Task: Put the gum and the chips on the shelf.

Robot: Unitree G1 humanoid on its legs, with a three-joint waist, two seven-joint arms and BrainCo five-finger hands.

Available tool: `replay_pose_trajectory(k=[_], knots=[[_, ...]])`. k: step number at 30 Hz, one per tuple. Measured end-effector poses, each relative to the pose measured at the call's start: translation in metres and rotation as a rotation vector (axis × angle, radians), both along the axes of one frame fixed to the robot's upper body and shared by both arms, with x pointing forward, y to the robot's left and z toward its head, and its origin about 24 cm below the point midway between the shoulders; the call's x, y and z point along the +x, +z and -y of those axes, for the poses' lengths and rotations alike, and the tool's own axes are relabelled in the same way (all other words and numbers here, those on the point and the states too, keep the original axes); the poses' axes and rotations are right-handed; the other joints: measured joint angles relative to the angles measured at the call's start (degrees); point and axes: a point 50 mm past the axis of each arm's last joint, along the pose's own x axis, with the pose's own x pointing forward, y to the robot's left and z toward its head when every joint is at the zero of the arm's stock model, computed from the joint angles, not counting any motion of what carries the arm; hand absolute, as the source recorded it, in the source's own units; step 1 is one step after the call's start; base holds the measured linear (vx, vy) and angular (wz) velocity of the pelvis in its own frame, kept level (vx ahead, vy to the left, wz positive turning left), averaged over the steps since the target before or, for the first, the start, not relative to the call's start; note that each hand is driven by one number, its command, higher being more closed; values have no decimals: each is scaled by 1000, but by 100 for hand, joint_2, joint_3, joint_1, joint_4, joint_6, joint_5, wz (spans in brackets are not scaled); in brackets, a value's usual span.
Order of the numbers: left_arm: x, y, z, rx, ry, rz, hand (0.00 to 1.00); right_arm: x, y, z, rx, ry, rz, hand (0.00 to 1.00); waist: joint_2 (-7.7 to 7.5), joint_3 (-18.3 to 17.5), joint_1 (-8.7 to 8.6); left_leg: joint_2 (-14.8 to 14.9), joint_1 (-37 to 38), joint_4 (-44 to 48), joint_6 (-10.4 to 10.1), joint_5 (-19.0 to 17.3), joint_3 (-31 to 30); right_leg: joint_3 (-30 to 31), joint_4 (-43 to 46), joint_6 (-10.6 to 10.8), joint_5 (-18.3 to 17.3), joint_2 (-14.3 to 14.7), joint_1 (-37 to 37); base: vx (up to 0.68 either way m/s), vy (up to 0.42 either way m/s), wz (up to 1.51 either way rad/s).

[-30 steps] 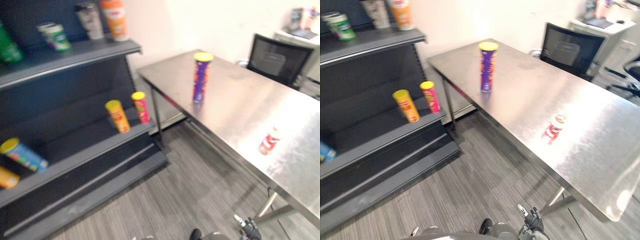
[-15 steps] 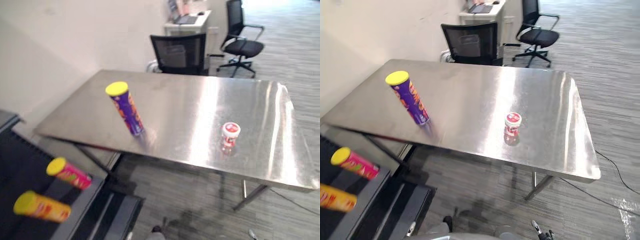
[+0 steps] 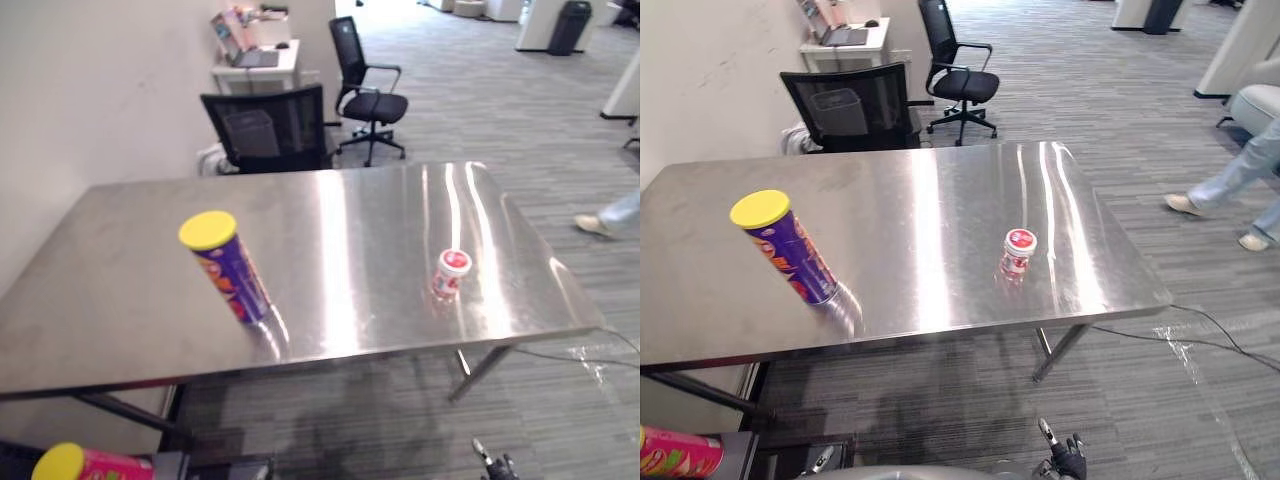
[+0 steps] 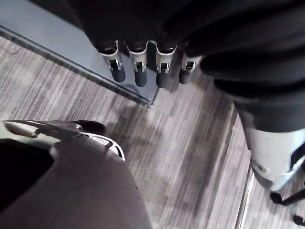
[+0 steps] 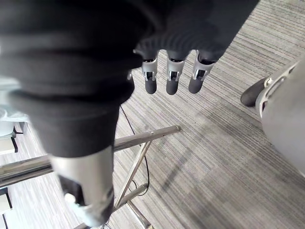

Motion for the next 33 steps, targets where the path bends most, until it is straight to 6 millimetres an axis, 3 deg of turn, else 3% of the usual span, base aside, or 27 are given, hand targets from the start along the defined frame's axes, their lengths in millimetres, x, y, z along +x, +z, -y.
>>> replay_pose_trajectory(k=[2,5,12,15,18,20,21,23,25,27,30,33], knots=[[4,0,2,-1,-9,11,0,1,0,2,-10,10,-4,0,-8,42,14,-43,-13,-57,6,11,-46,-52,-92,100,-112,-12,-20,-47,-63,-6],[5,0,4,-4,-11,14,0,-8,0,10,-43,1,-49,0,22,78,27,-24,67,-279,-18,188,-182,-172,-90,59,-183,22,6,-83,-55,16],[5,1,-1,11,-25,17,0,-18,-1,19,-91,-98,-130,0,-185,20,46,58,65,-484,-131,284,-296,-300,-514,70,-5,156,146,-22,-25,4],[6,3,-7,41,-67,17,0,-24,4,42,-147,-256,-151,0,-250,-18,48,18,71,-527,-110,275,-287,-300,-688,93,147,170,217,71,26,-3],[6,5,-11,59,-72,25,0,-22,22,82,-253,-425,-84,0,-287,-47,39,-26,74,-512,-73,233,-272,-276,-734,103,205,155,227,82,29,-6],[6,6,-13,68,-61,34,0,-12,49,122,-370,-529,28,0,-315,-67,26,-57,73,-501,-41,186,-264,-248,-767,116,216,135,227,60,30,-8],[6,7,-14,72,-56,35,0,-8,58,132,-401,-548,60,0,-320,-74,24,-61,74,-494,-42,176,-264,-244,-767,116,216,131,227,47,23,-7],[4,7,-17,92,-63,26,0,12,98,164,-556,-590,206,0,-370,-90,5,-64,74,-463,-45,130,-240,-192,-767,116,216,129,211,32,14,-10],[1,7,-18,92,-58,19,0,31,130,180,-642,-608,333,0,-397,-115,-32,-60,75,-425,-64,82,-207,-146,-767,115,215,129,204,3,4,-11],[0,7,-17,87,-59,11,0,51,165,187,-735,-598,467,0,-396,-118,-71,-60,75,-384,-56,47,-136,-91,-765,115,215,126,179,-23,1,-17],[-1,8,-17,81,-60,7,0,79,223,179,-872,-540,703,0,-374,-129,-146,-61,62,-332,-49,6,-76,-2,-726,114,215,123,120,-27,-3,-14],[-2,7,-17,78,-59,-3,0,91,259,164,-960,-446,846,0,-374,-130,-169,-62,62,-316,-49,-10,-55,18,-720,115,215,121,107,-23,-5,-6]])
